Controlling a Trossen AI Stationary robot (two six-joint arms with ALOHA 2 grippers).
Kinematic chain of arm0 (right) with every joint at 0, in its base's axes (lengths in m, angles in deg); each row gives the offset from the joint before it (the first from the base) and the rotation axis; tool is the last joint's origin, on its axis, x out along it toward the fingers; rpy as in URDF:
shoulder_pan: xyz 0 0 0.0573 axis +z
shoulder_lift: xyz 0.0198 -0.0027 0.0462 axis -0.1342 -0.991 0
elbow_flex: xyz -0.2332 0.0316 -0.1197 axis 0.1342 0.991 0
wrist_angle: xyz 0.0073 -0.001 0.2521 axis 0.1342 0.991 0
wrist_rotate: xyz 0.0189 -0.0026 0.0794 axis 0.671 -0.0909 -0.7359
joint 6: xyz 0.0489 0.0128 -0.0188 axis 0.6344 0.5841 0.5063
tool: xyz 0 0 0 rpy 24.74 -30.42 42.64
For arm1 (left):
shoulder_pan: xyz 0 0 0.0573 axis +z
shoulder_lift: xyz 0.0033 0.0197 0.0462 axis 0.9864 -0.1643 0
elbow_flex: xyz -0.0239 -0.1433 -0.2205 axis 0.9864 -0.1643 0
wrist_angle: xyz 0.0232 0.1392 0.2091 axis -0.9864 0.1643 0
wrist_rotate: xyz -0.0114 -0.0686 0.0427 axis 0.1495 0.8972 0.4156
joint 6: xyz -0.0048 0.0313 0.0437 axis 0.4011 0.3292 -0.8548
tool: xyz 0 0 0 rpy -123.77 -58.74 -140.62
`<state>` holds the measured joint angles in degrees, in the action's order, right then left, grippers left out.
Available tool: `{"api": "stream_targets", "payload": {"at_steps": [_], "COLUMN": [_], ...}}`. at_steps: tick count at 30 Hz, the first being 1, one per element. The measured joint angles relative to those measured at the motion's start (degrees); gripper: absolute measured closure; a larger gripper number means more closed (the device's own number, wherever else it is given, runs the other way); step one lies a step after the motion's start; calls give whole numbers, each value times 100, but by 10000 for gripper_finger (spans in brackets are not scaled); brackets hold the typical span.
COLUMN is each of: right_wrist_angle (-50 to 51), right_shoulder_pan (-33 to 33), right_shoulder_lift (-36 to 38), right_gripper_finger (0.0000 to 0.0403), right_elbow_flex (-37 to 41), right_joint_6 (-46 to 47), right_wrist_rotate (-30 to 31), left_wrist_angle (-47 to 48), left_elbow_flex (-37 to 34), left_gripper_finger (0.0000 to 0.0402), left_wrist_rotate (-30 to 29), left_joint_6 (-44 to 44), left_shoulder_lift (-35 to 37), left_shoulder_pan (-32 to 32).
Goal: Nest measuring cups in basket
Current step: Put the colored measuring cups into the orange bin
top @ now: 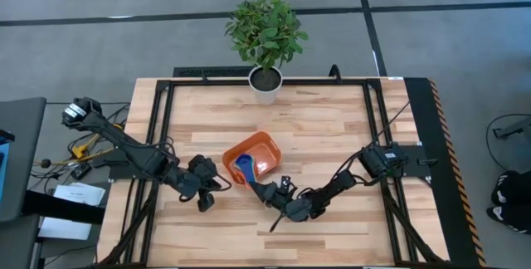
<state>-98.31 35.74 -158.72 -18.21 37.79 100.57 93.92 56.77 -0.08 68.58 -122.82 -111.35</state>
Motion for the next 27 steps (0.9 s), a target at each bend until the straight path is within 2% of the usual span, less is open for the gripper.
{"api": "stream_targets", "payload": {"at_steps": [12,23,27], "right_wrist_angle": [253,245,231], "right_shoulder_pan": [-11,-324,-358], "right_shoulder_lift": [0,-2,0], "right_gripper_finger": [271,273,256], "right_elbow_flex": [157,311,339], "right_joint_6": [-109,167,373], "right_wrist_rotate": [486,502,309], "left_wrist_angle": [2,2,2], "left_elbow_flex": [0,0,0], "left_gripper_finger": [401,401,401], "left_wrist_rotate": [-18,-22,-22], "left_joint_6": [112,109,111], "left_shoulder_lift": [0,0,-1], "left_shoulder_pan": [-144,-144,-144]}}
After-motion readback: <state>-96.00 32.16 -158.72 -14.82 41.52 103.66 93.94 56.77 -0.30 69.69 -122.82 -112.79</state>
